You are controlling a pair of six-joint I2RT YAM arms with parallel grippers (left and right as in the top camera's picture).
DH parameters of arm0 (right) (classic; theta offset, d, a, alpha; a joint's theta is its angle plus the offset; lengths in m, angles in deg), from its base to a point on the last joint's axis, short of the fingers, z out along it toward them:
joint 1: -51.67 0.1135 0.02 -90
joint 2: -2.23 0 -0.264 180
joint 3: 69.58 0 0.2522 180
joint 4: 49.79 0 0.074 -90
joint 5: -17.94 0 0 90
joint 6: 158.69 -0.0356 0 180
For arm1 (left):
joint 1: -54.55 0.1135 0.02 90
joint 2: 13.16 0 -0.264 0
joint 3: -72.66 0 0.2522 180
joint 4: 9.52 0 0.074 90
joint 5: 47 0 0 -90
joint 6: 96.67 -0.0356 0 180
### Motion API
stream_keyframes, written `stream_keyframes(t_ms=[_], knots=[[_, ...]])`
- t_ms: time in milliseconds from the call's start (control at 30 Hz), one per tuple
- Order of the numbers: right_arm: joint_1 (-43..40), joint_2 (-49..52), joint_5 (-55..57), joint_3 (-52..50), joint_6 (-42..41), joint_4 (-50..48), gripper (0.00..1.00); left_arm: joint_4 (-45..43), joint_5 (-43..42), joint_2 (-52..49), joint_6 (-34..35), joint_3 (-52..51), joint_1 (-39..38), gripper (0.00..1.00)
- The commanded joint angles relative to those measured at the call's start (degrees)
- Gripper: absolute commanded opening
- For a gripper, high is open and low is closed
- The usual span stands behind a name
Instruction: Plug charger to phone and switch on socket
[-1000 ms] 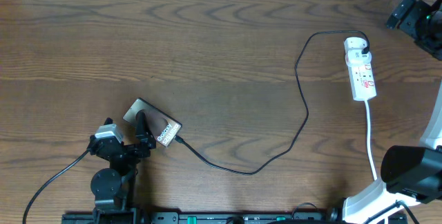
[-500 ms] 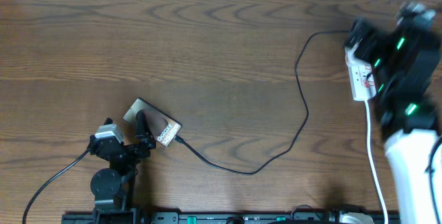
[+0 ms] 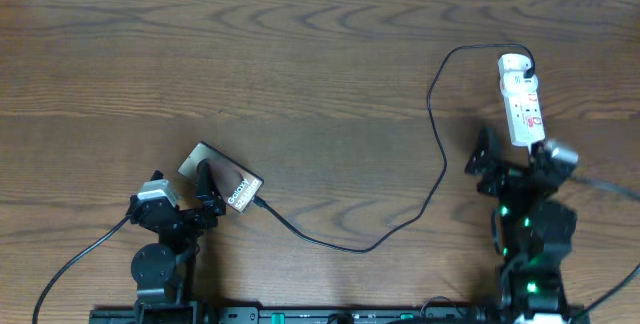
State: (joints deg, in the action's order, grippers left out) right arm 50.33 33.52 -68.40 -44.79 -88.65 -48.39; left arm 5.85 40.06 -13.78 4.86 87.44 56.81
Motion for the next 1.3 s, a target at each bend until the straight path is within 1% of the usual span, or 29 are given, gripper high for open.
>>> stream_keyframes(t_ms=[0, 100, 133, 333, 400, 467, 567, 1267], knots=[[0.6, -7.2, 0.3, -5.4, -0.4, -1.7, 0.99, 2.4, 0.2, 0.3, -1.2, -0.8, 0.3, 0.86], [0.6, -13.6, 0.0, -10.0, -0.3, -1.7, 0.99, 2.4, 0.2, 0.3, -1.2, -0.8, 0.3, 0.85], [0.6, -15.4, -0.2, -10.8, -0.2, -0.4, 0.99, 2.4, 0.2, 0.3, -1.2, -0.8, 0.3, 0.86], [0.7, -25.7, -2.9, -10.7, 5.5, 17.2, 0.99, 2.4, 0.2, 0.3, -1.2, -0.8, 0.3, 0.86], [0.7, -28.5, -4.7, -10.8, 10.6, 16.8, 0.99, 2.4, 0.2, 0.3, -1.2, -0.8, 0.3, 0.86], [0.7, -30.9, -4.7, -10.8, 13.1, 16.8, 0.99, 2.4, 0.2, 0.3, -1.2, -0.8, 0.3, 0.86], [1.0, -31.0, -4.9, -10.7, 16.4, 16.8, 0.99, 2.4, 0.2, 0.3, -1.2, -0.8, 0.3, 0.86], [1.0, -31.0, -4.9, -10.7, 16.4, 16.7, 0.99, 2.4, 0.2, 0.3, -1.2, -0.8, 0.3, 0.86]])
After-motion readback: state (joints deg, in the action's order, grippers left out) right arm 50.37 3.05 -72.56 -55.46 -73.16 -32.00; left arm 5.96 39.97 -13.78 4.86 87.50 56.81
